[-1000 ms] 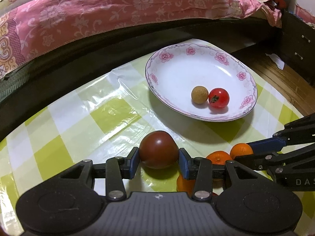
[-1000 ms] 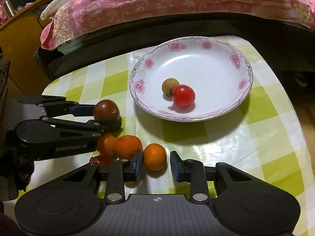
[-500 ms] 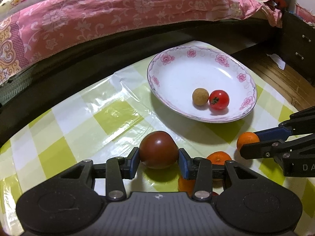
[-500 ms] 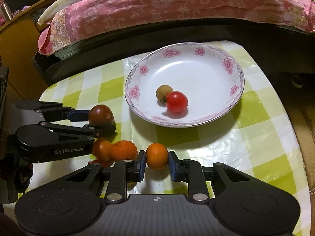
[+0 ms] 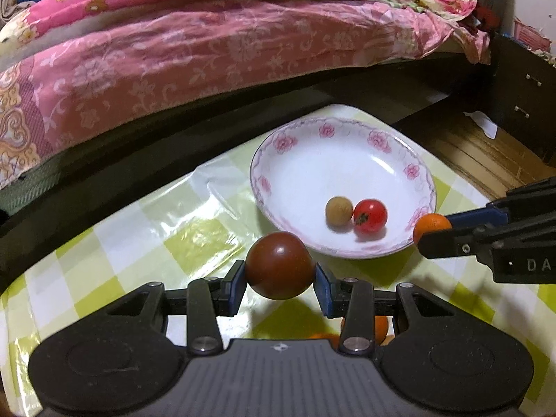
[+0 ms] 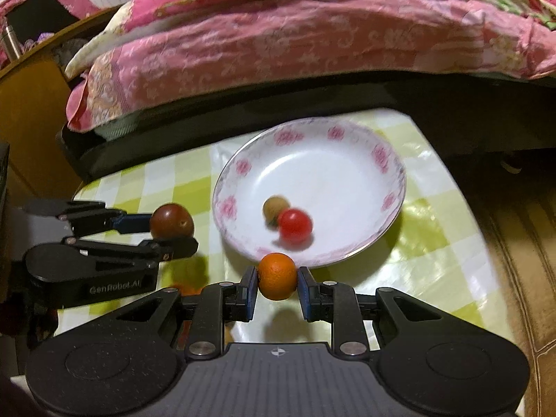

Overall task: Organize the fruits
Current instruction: 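Carry the dark tomato and tangerine with both grippers over the white plate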

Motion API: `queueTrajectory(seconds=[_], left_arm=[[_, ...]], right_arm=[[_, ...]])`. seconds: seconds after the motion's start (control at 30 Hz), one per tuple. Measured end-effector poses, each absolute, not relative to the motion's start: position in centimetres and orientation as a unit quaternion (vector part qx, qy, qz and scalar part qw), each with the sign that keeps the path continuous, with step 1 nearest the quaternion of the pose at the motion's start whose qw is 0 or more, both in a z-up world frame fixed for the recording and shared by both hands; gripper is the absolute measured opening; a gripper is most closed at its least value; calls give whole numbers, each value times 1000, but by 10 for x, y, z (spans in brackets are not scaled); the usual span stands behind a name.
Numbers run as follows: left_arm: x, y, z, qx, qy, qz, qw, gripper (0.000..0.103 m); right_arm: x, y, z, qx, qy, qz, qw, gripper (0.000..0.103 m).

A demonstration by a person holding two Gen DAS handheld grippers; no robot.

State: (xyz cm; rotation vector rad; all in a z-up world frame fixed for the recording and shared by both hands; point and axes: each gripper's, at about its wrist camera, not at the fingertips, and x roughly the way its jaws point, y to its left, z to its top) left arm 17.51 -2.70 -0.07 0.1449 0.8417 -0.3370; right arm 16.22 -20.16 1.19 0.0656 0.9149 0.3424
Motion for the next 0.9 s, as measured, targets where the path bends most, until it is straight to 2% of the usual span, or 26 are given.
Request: queueTrajectory(seconds=[0.9], left_arm=[[195,-54,1,75,397,-183,896,49]], right_arm=[[182,-201,7,7,424,144,894,21]])
